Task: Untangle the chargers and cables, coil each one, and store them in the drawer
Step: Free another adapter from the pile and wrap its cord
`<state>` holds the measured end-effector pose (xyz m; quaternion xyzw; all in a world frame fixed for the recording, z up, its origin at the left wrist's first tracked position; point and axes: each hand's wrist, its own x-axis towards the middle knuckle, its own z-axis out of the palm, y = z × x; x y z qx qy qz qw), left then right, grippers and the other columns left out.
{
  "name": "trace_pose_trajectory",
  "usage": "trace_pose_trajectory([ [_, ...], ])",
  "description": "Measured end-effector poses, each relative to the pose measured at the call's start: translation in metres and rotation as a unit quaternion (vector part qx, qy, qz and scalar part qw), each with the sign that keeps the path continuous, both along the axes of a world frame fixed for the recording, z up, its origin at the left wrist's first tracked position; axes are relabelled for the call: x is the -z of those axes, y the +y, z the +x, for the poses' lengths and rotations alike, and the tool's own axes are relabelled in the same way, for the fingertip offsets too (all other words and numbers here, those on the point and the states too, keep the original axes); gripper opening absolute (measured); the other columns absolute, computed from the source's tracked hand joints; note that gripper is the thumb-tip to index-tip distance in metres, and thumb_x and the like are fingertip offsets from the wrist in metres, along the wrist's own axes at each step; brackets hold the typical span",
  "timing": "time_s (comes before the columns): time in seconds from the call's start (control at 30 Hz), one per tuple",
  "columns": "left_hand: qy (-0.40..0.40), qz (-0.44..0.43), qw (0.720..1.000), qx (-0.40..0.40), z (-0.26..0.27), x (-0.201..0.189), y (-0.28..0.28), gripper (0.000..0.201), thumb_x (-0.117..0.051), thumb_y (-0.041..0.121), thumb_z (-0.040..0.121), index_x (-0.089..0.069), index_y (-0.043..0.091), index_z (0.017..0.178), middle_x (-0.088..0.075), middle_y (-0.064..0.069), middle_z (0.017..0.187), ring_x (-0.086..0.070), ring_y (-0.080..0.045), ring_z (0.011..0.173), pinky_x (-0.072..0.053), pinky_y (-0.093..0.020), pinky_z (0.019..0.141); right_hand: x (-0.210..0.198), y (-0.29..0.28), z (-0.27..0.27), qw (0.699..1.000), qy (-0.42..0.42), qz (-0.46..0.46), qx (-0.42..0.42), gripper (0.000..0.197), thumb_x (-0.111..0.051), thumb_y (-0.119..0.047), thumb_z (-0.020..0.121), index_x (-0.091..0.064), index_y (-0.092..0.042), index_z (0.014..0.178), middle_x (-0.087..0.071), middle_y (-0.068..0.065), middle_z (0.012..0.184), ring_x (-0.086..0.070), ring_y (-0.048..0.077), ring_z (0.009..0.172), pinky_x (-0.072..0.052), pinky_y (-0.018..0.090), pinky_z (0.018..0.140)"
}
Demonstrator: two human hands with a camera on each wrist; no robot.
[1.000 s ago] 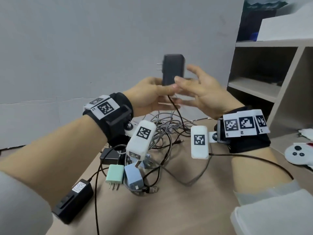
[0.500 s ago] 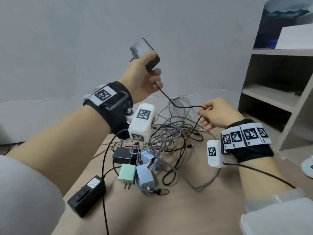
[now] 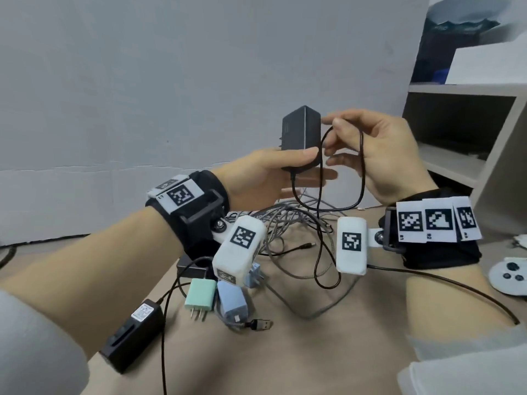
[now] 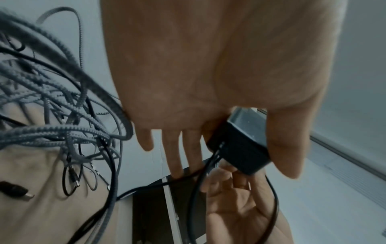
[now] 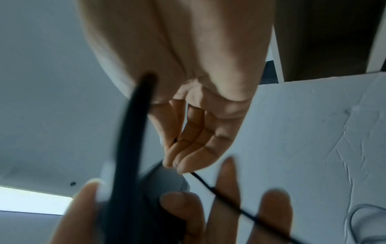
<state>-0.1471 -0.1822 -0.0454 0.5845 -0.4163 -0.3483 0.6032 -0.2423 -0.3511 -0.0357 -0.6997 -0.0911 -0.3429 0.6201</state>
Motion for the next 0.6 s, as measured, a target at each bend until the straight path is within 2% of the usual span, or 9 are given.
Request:
trace_pose_trajectory([
  [0.07,0.021,-0.018,1.000,-0.014,0.002,-0.001,-0.002,0.028,-0.059,0.026,0.094,-0.057,0.012,0.118,-0.061,-0.007,0.106,-0.065,-0.028,0.115,-0.050,-0.041,0.102,0.000,-0.002,0.000,1.000,-0.011,0.015,-0.002,0.016,-0.055,-0.008,0.101,-0.068,-0.005,0.110,-0.068,0.005,0.079,-0.065,0.016,0.077,-0.058,0.028,0.068],
  [0.1,0.029,-0.034,0.999,-0.027,0.003,-0.002,-0.003,0.025,-0.061,0.024,0.094,-0.057,0.010,0.114,-0.059,-0.006,0.098,-0.066,-0.031,0.111,-0.049,-0.048,0.104,0.000,-0.001,0.002,1.000,-0.012,0.022,0.003,0.017,-0.055,-0.007,0.101,-0.068,-0.007,0.112,-0.069,0.005,0.081,-0.066,0.016,0.079,-0.058,0.028,0.070],
  [0.17,0.033,-0.068,0.995,-0.069,0.006,-0.007,-0.005,0.015,-0.064,0.020,0.096,-0.060,0.010,0.106,-0.055,-0.006,0.090,-0.068,-0.031,0.103,-0.053,-0.052,0.099,0.003,-0.002,0.011,0.999,0.012,0.037,0.032,0.023,-0.054,-0.001,0.100,-0.064,-0.010,0.119,-0.070,0.008,0.088,-0.067,0.018,0.082,-0.060,0.029,0.073],
  [0.27,0.026,-0.103,0.979,-0.175,0.014,-0.016,-0.005,0.012,-0.066,0.020,0.097,-0.059,0.010,0.097,-0.054,-0.006,0.083,-0.068,-0.029,0.093,-0.058,-0.053,0.089,0.012,-0.004,0.023,0.989,0.127,0.055,0.055,0.037,-0.049,0.005,0.100,-0.053,-0.007,0.135,-0.069,0.013,0.100,-0.068,0.022,0.083,-0.062,0.032,0.073],
  [0.37,0.027,-0.122,0.958,-0.259,0.027,-0.026,0.001,0.015,-0.068,0.021,0.095,-0.058,0.009,0.095,-0.056,-0.006,0.080,-0.068,-0.029,0.090,-0.058,-0.058,0.087,0.023,0.002,0.027,0.964,0.263,-0.027,0.022,0.036,-0.062,-0.005,0.097,-0.056,-0.009,0.132,-0.068,0.017,0.114,-0.065,0.024,0.087,-0.061,0.030,0.068],
  [0.43,0.031,-0.132,0.948,-0.287,0.033,-0.031,0.006,0.015,-0.068,0.021,0.096,-0.058,0.009,0.095,-0.055,-0.006,0.079,-0.068,-0.029,0.087,-0.059,-0.056,0.084,0.029,0.011,0.027,0.950,0.302,-0.077,-0.013,0.027,-0.066,-0.013,0.096,-0.062,-0.009,0.122,-0.069,0.015,0.106,-0.061,0.027,0.085,-0.059,0.035,0.068],
  [0.5,0.033,-0.133,0.943,-0.305,0.038,-0.033,0.012,0.015,-0.068,0.019,0.096,-0.057,0.009,0.096,-0.053,-0.006,0.080,-0.067,-0.029,0.087,-0.060,-0.054,0.083,0.033,0.020,0.029,0.948,0.305,-0.074,-0.045,0.016,-0.065,-0.014,0.097,-0.063,-0.007,0.111,-0.073,0.018,0.093,-0.061,0.031,0.079,-0.055,0.040,0.065],
  [0.53,0.034,-0.132,0.941,-0.310,0.040,-0.033,0.014,0.015,-0.068,0.018,0.096,-0.057,0.009,0.097,-0.053,-0.007,0.080,-0.066,-0.030,0.088,-0.060,-0.054,0.083,0.033,0.023,0.030,0.949,0.300,-0.078,-0.048,0.013,-0.064,-0.013,0.097,-0.062,-0.007,0.108,-0.073,0.016,0.084,-0.061,0.031,0.074,-0.051,0.040,0.062],
  [0.6,0.033,-0.128,0.939,-0.317,0.042,-0.032,0.018,0.016,-0.068,0.017,0.096,-0.056,0.008,0.100,-0.052,-0.007,0.082,-0.066,-0.032,0.089,-0.060,-0.054,0.082,0.034,0.024,0.032,0.950,0.291,-0.109,-0.028,0.009,-0.065,-0.011,0.095,-0.064,-0.009,0.104,-0.070,0.008,0.068,-0.058,0.022,0.056,-0.044,0.035,0.056],
])
